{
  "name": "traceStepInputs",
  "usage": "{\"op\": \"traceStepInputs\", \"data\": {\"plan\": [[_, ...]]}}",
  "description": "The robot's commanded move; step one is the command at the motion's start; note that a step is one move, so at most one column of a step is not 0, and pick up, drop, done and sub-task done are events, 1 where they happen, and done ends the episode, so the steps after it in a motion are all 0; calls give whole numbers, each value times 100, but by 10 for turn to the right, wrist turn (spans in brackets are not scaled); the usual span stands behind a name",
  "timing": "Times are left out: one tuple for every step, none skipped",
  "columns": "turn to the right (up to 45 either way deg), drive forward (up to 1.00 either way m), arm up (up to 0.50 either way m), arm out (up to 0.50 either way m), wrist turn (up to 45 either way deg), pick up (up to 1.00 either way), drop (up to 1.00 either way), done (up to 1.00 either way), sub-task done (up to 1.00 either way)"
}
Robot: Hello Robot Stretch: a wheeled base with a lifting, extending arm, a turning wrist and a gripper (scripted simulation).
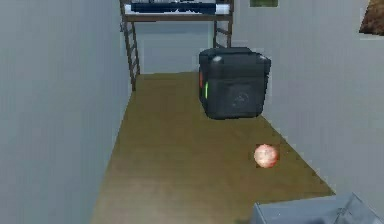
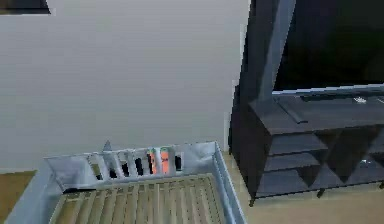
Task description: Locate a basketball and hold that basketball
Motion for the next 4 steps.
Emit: {"op": "traceStepInputs", "data": {"plan": [[0,95,0,0,0,0,0,0,0],[0,15,0,0,0,0,0,0,0],[-330,0,0,0,0,0,0,0,0],[0,0,20,0,0,0,0,0,0]]}}
